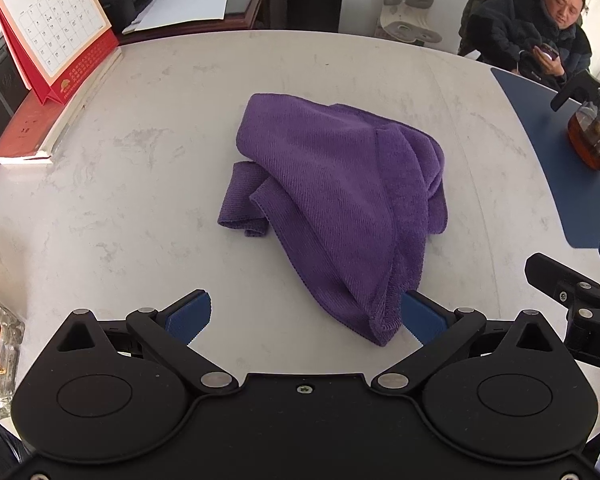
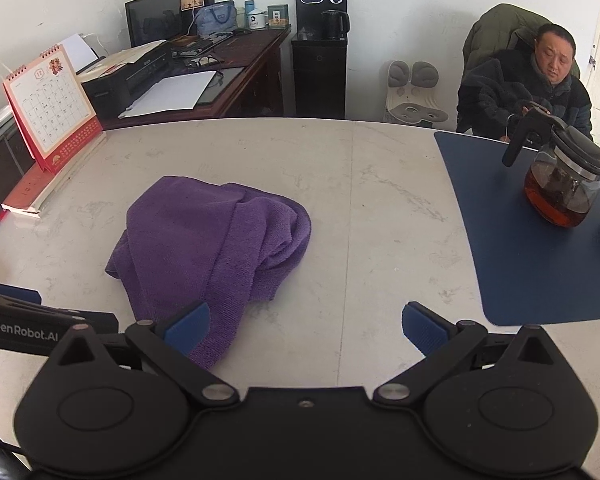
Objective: Fold towel
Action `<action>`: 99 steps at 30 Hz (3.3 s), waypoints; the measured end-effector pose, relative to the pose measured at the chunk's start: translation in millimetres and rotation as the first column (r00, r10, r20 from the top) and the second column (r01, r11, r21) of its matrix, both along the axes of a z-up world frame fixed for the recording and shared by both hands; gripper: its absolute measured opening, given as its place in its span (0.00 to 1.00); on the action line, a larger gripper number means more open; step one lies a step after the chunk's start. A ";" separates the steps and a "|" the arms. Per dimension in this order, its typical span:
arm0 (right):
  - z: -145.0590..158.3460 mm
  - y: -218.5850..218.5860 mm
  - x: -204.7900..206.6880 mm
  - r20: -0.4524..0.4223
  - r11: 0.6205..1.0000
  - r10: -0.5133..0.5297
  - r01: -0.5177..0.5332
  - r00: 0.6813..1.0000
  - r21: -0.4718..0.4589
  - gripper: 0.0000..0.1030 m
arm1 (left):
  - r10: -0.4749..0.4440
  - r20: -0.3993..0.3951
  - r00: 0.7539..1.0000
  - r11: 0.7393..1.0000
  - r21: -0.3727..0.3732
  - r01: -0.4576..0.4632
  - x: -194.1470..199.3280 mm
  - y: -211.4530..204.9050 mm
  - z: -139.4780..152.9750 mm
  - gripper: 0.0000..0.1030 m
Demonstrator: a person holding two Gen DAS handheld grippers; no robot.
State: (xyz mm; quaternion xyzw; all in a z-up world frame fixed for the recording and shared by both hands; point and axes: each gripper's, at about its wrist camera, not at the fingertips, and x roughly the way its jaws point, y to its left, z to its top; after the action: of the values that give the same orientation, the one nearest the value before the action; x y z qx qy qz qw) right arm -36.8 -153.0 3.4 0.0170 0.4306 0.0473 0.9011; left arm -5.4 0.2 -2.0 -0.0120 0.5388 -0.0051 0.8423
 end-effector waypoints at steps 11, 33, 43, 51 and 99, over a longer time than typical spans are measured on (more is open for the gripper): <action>-0.4 -0.6 -9.9 -0.009 1.000 0.005 -0.006 1.000 -0.027 1.00 | 0.004 -0.012 1.000 1.000 0.001 -0.004 -1.8 -4.9 -8.2 1.00; -3.7 5.2 -5.2 -0.032 0.999 0.009 -0.011 0.999 -0.053 1.00 | 0.011 -0.001 1.000 1.000 0.003 -0.011 -4.3 -3.6 -2.2 1.00; -4.4 6.1 -4.5 -0.035 0.998 0.014 -0.016 0.999 -0.054 1.00 | 0.011 -0.002 1.000 1.000 0.002 -0.011 -2.3 -1.1 -0.6 1.00; -5.2 5.9 -4.8 -0.037 0.998 0.019 -0.021 0.999 -0.055 1.00 | 0.014 0.001 1.000 1.000 0.002 -0.014 -1.3 0.1 -0.1 1.00; -1.1 -3.1 30.0 0.069 0.998 0.060 -0.059 0.996 -0.018 1.00 | 0.009 0.059 0.998 1.000 -0.030 -0.007 1.9 31.5 1.3 1.00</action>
State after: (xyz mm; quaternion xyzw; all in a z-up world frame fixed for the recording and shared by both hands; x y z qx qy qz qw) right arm -6.8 -156.1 2.3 -0.0048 0.3996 0.0712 0.9139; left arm -3.5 31.7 -0.7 -0.0265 0.5134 -0.0102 0.8577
